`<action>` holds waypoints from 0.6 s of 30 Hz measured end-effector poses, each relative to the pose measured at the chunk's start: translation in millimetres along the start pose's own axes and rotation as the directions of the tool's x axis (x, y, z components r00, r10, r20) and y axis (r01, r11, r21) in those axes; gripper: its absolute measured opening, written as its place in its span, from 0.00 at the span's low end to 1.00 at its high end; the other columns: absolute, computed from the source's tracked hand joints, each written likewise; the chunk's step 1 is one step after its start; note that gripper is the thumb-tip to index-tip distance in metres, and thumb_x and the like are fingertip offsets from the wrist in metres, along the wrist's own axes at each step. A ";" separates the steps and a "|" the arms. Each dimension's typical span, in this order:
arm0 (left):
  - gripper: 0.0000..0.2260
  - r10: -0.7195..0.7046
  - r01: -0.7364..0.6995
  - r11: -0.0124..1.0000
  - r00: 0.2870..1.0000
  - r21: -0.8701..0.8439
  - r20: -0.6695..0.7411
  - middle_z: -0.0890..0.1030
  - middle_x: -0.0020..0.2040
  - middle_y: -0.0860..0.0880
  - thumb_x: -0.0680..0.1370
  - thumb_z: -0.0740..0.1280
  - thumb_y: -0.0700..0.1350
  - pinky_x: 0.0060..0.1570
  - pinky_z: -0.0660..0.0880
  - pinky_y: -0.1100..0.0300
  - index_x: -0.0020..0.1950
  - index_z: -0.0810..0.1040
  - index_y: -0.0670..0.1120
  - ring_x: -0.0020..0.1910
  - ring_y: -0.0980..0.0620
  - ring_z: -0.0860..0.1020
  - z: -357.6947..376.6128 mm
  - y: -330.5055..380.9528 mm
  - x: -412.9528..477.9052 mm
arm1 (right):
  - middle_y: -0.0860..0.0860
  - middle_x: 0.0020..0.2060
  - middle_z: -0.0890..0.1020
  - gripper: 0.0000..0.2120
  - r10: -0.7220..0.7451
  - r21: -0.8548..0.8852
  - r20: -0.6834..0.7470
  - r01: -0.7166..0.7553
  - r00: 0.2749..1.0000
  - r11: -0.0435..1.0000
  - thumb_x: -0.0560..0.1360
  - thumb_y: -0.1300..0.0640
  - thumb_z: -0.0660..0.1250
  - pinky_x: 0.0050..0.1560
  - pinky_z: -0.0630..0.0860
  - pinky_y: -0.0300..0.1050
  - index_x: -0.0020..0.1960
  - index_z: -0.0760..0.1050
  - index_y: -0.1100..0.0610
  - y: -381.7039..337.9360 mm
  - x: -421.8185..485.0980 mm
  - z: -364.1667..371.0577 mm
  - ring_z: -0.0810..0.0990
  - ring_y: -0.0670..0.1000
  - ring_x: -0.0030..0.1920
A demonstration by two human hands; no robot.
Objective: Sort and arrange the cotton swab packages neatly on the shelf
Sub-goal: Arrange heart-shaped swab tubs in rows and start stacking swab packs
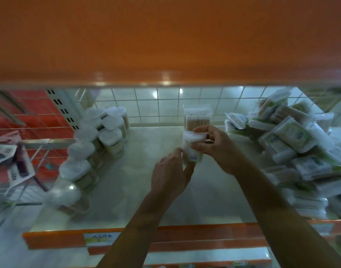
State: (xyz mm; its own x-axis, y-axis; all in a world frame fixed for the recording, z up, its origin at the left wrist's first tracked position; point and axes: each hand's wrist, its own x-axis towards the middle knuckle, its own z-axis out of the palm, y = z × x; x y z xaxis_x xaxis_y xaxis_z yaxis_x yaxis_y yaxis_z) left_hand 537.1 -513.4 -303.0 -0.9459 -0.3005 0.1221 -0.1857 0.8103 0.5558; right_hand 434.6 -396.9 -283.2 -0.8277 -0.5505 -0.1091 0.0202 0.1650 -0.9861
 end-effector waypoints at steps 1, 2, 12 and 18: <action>0.17 -0.011 0.012 1.000 1.000 0.010 -0.004 0.81 0.54 0.51 0.77 0.65 0.54 0.49 0.77 0.58 0.62 0.73 0.48 0.50 0.53 0.80 -3.5 -4.3 -1.3 | 0.52 0.53 0.79 0.17 -0.013 -0.013 0.007 0.013 1.000 1.000 0.71 0.65 0.70 0.49 0.79 0.41 0.56 0.72 0.54 -0.3 1.2 6.2 0.80 0.49 0.53; 0.17 -0.023 0.023 0.999 1.000 0.023 -0.018 0.81 0.55 0.51 0.77 0.65 0.54 0.49 0.75 0.59 0.63 0.73 0.47 0.51 0.53 0.79 -7.6 -8.1 -2.9 | 0.52 0.53 0.79 0.17 -0.029 -0.021 0.014 0.029 0.999 0.999 0.70 0.65 0.71 0.49 0.79 0.40 0.56 0.73 0.53 -0.4 2.6 12.5 0.80 0.48 0.53; 0.12 -0.090 0.146 0.970 0.959 0.196 -0.268 0.81 0.51 0.49 0.78 0.64 0.51 0.39 0.66 0.64 0.58 0.76 0.47 0.47 0.50 0.80 -65.1 -32.9 -32.4 | 0.53 0.54 0.78 0.20 -0.263 -0.182 0.103 0.278 0.959 0.943 0.68 0.61 0.75 0.49 0.81 0.50 0.56 0.72 0.53 3.4 7.8 86.9 0.81 0.52 0.52; 0.13 -0.164 0.224 0.954 0.946 0.201 -0.280 0.81 0.53 0.49 0.77 0.65 0.51 0.41 0.66 0.64 0.58 0.77 0.47 0.48 0.51 0.80 -84.7 -47.4 -44.3 | 0.54 0.53 0.77 0.19 -0.427 -0.306 0.100 0.436 0.899 0.846 0.67 0.60 0.76 0.49 0.81 0.45 0.55 0.73 0.56 6.0 9.6 130.6 0.80 0.52 0.52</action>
State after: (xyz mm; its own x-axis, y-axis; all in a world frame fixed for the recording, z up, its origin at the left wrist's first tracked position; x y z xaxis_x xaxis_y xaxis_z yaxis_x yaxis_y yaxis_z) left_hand 610.4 -581.1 -265.1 -0.7901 -0.5576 0.2547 -0.4425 0.8063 0.3925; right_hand 500.1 -508.1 -306.6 -0.6965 -0.6469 0.3105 -0.5156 0.1503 -0.8435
